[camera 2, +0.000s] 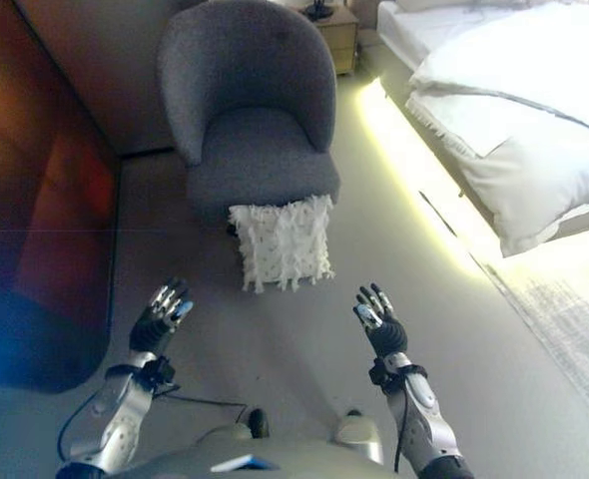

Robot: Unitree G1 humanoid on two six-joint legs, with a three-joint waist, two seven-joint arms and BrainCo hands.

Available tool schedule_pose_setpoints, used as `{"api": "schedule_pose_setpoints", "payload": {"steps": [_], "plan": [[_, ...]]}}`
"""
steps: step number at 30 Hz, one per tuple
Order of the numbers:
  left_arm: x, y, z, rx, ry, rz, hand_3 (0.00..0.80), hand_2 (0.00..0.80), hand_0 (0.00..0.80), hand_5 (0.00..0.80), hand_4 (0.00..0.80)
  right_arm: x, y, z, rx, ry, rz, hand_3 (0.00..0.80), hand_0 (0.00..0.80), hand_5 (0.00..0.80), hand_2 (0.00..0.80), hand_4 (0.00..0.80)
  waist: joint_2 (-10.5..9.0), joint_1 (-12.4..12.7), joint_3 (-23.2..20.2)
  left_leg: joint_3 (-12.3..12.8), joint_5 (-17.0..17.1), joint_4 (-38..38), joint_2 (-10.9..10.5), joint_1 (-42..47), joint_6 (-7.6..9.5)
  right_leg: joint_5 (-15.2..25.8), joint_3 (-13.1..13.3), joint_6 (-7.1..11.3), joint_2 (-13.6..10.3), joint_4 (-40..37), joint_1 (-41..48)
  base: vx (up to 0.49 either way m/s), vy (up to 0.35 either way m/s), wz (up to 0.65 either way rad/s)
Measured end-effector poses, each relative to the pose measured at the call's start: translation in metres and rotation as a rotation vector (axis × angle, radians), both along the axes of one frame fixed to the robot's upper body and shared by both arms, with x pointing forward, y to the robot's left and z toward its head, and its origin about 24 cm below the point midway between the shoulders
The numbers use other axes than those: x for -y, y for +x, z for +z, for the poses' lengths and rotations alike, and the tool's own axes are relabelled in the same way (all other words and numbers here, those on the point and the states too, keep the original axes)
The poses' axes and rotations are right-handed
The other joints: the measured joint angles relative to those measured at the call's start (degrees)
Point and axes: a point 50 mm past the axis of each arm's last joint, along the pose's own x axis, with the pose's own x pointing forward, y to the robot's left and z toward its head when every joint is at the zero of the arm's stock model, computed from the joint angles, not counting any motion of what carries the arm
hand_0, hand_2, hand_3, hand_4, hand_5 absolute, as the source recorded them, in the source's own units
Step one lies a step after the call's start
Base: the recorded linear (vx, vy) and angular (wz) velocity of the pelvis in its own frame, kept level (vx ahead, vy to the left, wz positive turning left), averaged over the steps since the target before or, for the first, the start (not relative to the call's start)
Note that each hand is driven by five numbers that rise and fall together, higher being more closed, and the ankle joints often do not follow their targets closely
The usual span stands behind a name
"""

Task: Pick up the cushion and take it to the sofa

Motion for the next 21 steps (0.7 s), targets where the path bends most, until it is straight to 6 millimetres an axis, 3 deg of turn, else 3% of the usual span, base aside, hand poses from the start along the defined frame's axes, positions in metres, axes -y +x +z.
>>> {"api": "schedule_pose_setpoints", "payload": {"steps": [2, 5, 8, 10, 12, 14, 16, 17, 18, 19, 20, 21], "plan": [[0.001, 0.006, 0.004, 0.017, 0.003, -0.017, 0.0, 0.0, 0.0, 0.0, 0.0, 0.002, -0.017, -0.008, -0.046, 0.001, -0.023, 0.0, 0.0, 0.0, 0.0, 0.0, 1.03, -0.17, 0.53, -2.13, 0.09, -0.24, -0.23, 1.0, 1.07, 3.77, 0.79, -1.72, -0.99, 8.72, -3.43, 0.141, 0.109, 0.41], [-0.01, -0.001, 0.004, 0.001, 0.032, -0.007, 0.0, 0.0, 0.0, 0.0, 0.0, 0.004, -0.032, -0.015, -0.088, 0.004, -0.036, 0.0, 0.0, 0.0, 0.0, 0.0, 0.46, 0.0, 0.57, -3.06, 0.55, -0.62, -0.29, 1.52, 2.05, 4.0, 2.51, -1.81, -0.96, 11.13, -5.85, 0.253, -0.062, 0.28], [-0.012, -0.006, 0.0, -0.028, 0.023, 0.003, 0.0, 0.0, 0.0, 0.0, 0.0, 0.007, -0.031, -0.012, -0.074, 0.001, -0.05, 0.0, 0.0, 0.0, 0.0, 0.0, -0.35, -1.23, 0.97, -4.59, 0.85, 0.09, -0.63, -0.7, 2.59, 1.95, 3.07, 0.79, 0.64, -1.72, -6.17, 0.332, -0.137, 0.25], [-0.006, -0.007, -0.003, -0.045, 0.014, -0.011, 0.0, 0.0, 0.0, 0.0, 0.0, 0.009, -0.027, -0.009, -0.056, 0.007, -0.06, 0.0, 0.0, 0.0, 0.0, 0.0, -0.95, -2.17, 0.84, -5.4, 0.91, 0.75, -1.08, -2.13, 2.66, 3.16, 3.42, 2.83, 1.19, -13.56, -5.75, 0.416, -0.088, 0.19], [-0.002, -0.008, -0.007, -0.061, 0.006, -0.022, 0.0, 0.0, 0.0, 0.0, 0.0, 0.011, -0.025, -0.008, -0.049, 0.012, -0.075, 0.0, 0.0, 0.0, 0.0, 0.0, -1.53, -3.53, 1.0, -6.92, 0.57, 0.82, -1.38, -1.87, 2.12, 4.46, 3.71, 4.51, 1.46, -20.39, -4.63, 0.498, -0.096, 0.34], [0.0, -0.01, -0.009, -0.076, 0.005, -0.032, 0.0, 0.0, 0.0, 0.0, 0.0, 0.016, -0.028, -0.01, -0.06, 0.015, -0.102, 0.0, 0.0, 0.0, 0.0, 0.0, -2.85, -4.73, 0.68, -7.92, -0.16, 0.46, -1.42, -0.75, 0.95, 4.97, 3.7, 4.92, 1.7, -23.45, -2.53, 0.529, -0.114, 0.46], [0.004, -0.011, -0.012, -0.088, -0.002, -0.047, 0.0, 0.0, 0.0, 0.0, 0.0, 0.022, -0.037, -0.014, -0.09, 0.01, -0.135, 0.0, 0.0, 0.0, 0.0, 0.0, -4.48, -4.94, -0.26, -9.11, -0.96, -1.86, -1.03, 1.23, -0.23, 6.49, 3.04, 4.02, 2.11, -22.88, -1.15, 0.563, -0.148, 0.48], [0.006, -0.01, -0.012, -0.084, -0.007, -0.056, 0.0, 0.0, 0.0, 0.0, 0.0, 0.025, -0.039, -0.015, -0.094, 0.012, -0.16, 0.0, 0.0, 0.0, 0.0, 0.0, -5.3, -5.92, -0.08, -7.67, -2.18, 4.7, -2.03, 1.09, -0.55, 7.54, 2.42, 3.54, 1.62, -22.06, -1.31, 0.576, -0.194, 0.36], [0.01, -0.012, -0.014, -0.092, -0.025, -0.051, 0.0, 0.0, 0.0, 0.0, 0.0, 0.03, -0.039, -0.013, -0.089, -0.003, -0.162, 0.0, 0.0, 0.0, 0.0, 0.0, -4.56, -6.28, -0.08, -4.9, -7.06, 13.72, -2.1, 0.01, -0.14, 7.54, 2.36, 3.56, 1.71, -20.82, -0.88, 0.634, -0.251, 0.23], [0.013, -0.016, -0.017, -0.103, -0.04, -0.047, 0.0, 0.0, 0.0, 0.0, 0.0, 0.037, -0.042, -0.01, -0.085, -0.027, -0.156, 0.0, 0.0, 0.0, 0.0, 0.0, -3.27, -6.42, -0.01, -3.94, -10.6, 18.17, -1.57, 0.55, 0.3, 7.13, 1.88, 3.03, 2.47, -18.14, -0.93, 0.539, -0.237, 0.29], [0.015, -0.018, -0.018, -0.105, -0.053, -0.042, 0.0, 0.0, 0.0, 0.0, 0.0, 0.043, -0.048, -0.008, -0.09, -0.052, -0.141, 0.0, 0.0, 0.0, 0.0, 0.0, -0.49, -7.25, -1.29, -4.48, -14.14, 15.65, 0.26, 2.7, 0.27, 6.24, 0.2, 1.23, 4.07, -14.08, -2.09, 0.587, -0.266, 0.33], [0.013, -0.017, -0.015, -0.088, -0.053, -0.03, 0.0, 0.0, 0.0, 0.0, 0.0, 0.045, -0.053, -0.012, -0.116, -0.059, -0.126, 0.0, 0.0, 0.0, 0.0, 0.0, -0.04, -7.69, -2.18, -5.15, -16.4, 11.81, 1.42, 4.87, -1.08, 4.01, -0.67, -1.79, 4.81, -9.05, -4.6, 0.585, -0.264, 0.25]]}}
